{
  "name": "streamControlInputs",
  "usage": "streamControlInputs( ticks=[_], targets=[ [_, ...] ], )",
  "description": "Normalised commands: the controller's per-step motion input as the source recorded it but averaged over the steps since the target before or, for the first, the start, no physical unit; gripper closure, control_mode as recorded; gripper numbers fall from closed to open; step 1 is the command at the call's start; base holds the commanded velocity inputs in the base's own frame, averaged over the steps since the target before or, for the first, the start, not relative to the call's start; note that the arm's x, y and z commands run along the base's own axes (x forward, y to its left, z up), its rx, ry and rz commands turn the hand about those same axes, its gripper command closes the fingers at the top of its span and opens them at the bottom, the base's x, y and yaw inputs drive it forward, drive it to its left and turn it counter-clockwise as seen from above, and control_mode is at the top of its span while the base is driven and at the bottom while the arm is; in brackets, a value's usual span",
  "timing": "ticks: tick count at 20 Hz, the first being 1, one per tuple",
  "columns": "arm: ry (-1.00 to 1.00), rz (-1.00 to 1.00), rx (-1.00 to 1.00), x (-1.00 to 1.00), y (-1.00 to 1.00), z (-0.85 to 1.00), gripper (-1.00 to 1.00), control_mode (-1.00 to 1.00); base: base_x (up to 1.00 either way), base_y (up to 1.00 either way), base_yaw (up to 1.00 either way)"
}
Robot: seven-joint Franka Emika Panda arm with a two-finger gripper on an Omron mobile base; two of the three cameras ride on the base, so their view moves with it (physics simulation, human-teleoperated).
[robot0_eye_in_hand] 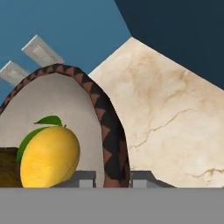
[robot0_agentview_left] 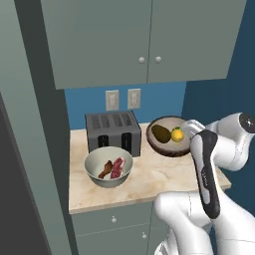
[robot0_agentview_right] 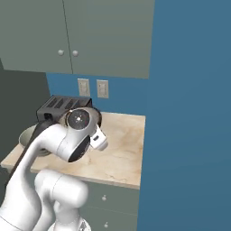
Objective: Place the bowl with the avocado and lemon on the top shelf of the fridge. Place the bowl with the chicken drumstick and steak on the second highest shelf of the fridge.
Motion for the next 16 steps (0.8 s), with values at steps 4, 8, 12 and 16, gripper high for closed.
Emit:
streamControlInputs(
  ticks=[4,8,12,16],
  targets=[
    [-0.07,0.00,0.00,-0.84,0.38,1.00,1.00,-1.00,0.00,0.00,0.00],
    [-0.04,0.02,0.00,-0.89,0.26,0.96,1.00,-1.00,0.00,0.00,0.00],
    [0.03,0.04,0.06,-0.63,0.04,0.57,1.00,-1.00,0.00,0.00,0.00],
    [0.01,0.01,0.00,-0.04,0.00,0.00,1.00,-1.00,0.00,0.00,0.00]
  ],
)
